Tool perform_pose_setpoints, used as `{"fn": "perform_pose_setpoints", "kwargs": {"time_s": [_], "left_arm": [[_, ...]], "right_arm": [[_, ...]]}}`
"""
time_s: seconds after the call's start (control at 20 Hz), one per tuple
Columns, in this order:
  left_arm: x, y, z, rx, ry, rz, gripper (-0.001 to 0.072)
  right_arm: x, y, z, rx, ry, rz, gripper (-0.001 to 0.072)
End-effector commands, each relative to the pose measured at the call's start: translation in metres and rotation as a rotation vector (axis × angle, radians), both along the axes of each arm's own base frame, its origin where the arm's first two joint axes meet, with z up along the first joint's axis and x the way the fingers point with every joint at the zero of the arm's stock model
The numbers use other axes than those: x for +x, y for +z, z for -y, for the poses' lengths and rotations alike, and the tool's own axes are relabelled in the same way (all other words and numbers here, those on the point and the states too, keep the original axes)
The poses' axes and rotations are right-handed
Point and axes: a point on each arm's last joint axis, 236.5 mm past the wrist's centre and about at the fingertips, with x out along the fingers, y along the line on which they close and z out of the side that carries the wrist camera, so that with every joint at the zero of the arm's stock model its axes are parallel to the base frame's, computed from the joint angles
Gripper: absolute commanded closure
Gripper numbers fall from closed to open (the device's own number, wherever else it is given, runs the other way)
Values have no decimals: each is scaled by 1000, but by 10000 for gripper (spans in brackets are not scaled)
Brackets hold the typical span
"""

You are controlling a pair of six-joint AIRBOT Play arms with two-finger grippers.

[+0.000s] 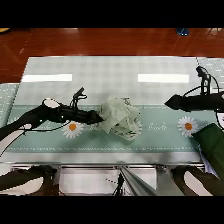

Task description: Fold the shirts.

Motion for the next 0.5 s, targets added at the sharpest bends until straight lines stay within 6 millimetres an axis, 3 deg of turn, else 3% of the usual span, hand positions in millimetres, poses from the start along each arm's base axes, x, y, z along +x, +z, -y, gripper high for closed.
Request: {"fn": "perform_pose_setpoints", "kwargs": {"time_s": [0.0,0.2,0.3,0.45], "left_arm": [[-4,6,7,-50,-27,-9,688],[-17,12,11,-83,-74,-36,688],[-22,15,12,-95,-90,-48,688],[-25,17,13,-105,-103,-56,688]], "right_arm": [[-12,-23,-21,110,-24,-35,154],[-21,-63,-79,232,20,-88,154],[-9,-78,-103,250,7,-81,154],[6,-101,-121,280,-82,-97,177]]}}
